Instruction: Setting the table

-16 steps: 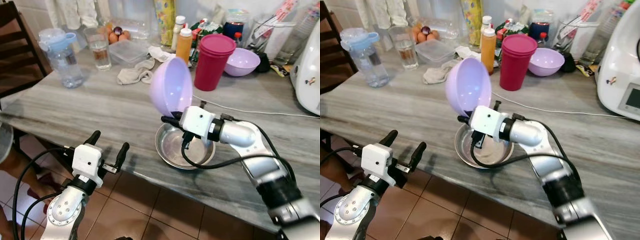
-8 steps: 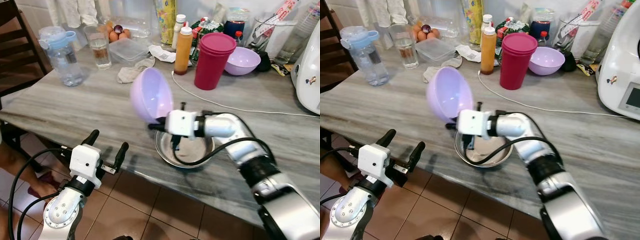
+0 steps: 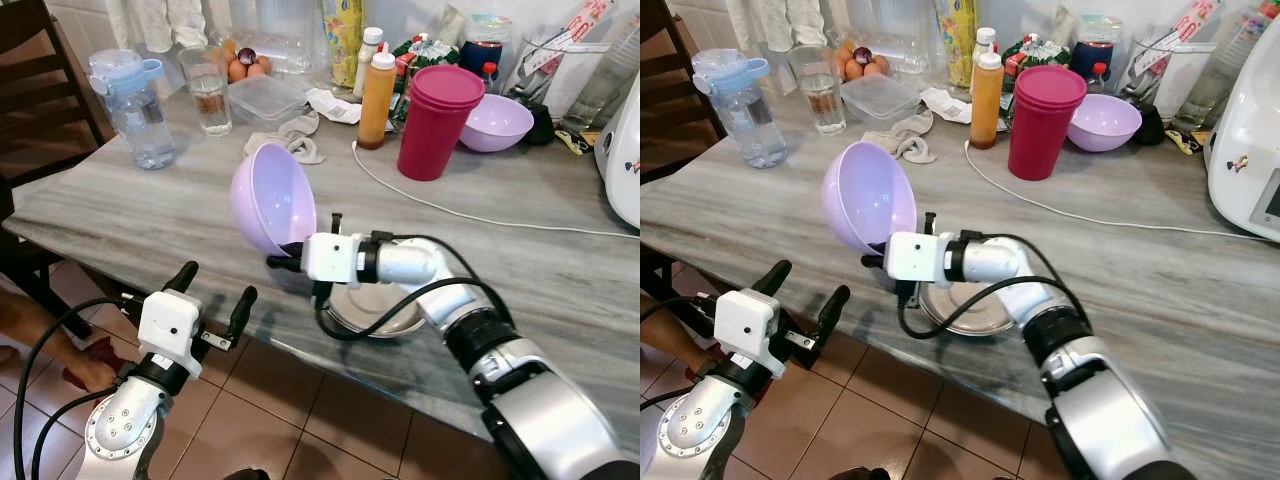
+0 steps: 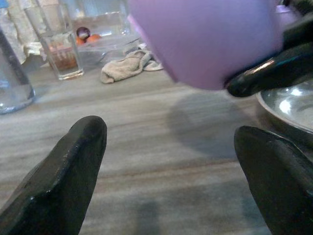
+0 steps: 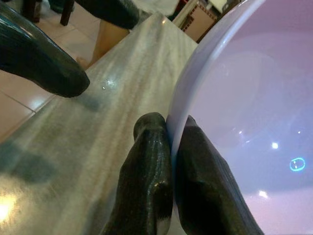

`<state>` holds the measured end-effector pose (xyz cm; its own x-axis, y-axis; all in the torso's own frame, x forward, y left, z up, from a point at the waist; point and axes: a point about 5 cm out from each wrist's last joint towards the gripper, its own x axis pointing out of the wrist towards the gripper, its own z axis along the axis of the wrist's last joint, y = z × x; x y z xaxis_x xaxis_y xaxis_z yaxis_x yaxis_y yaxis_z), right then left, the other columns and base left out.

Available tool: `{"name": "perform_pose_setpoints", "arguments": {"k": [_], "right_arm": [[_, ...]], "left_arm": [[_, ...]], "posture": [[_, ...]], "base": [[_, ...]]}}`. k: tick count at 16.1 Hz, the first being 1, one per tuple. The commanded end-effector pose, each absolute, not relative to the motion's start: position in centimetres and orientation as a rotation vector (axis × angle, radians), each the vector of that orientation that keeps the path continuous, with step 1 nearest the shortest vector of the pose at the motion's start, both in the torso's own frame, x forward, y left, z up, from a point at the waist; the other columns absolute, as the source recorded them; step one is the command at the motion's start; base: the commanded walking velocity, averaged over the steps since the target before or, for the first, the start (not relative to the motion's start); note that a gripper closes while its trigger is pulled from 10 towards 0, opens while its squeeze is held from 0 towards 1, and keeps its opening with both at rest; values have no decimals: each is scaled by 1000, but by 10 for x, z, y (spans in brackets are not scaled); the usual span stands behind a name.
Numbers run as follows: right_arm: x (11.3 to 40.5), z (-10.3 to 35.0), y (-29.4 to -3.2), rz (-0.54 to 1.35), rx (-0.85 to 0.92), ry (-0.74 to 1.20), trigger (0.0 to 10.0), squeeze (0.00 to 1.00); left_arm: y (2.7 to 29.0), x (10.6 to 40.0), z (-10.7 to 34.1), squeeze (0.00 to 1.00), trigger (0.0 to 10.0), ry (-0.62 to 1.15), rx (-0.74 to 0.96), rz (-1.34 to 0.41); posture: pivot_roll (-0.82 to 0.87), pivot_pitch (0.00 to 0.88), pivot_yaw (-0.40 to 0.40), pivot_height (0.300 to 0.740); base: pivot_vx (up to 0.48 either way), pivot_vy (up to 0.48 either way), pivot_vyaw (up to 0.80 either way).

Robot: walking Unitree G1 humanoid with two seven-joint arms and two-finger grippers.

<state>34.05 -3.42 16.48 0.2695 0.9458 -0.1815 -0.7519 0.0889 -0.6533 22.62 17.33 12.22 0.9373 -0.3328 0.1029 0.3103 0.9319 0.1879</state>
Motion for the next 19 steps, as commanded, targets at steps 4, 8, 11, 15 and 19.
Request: {"name": "perform_pose_setpoints", "arguments": {"k": [4,8,11,15,19], "right_arm": [[341,151,-33,1306,-756,-255,10000,0],[343,140,-38,1300,-827,-176,10000,0],[344,138,-38,1302,-887,-176,10000,0],[344,136,-39,1305,-943,-178,10000,851],[345,140,-40,1301,-971,-205,10000,839]], "left_arm": [[173,223,126,0,10000,-129,170,-364],[174,225,126,0,10000,-123,157,-354],[175,227,124,0,10000,-110,142,-337],[174,227,123,0,10000,-100,138,-336],[176,229,122,0,10000,-90,134,-330]], "posture": [[-11,150,25,740],[-12,148,20,740],[-12,144,22,740],[-15,140,24,740],[-17,140,32,740]], "base": [[0,0,0],[0,0,0],[0,0,0],[0,0,0],[0,0,0]]}}
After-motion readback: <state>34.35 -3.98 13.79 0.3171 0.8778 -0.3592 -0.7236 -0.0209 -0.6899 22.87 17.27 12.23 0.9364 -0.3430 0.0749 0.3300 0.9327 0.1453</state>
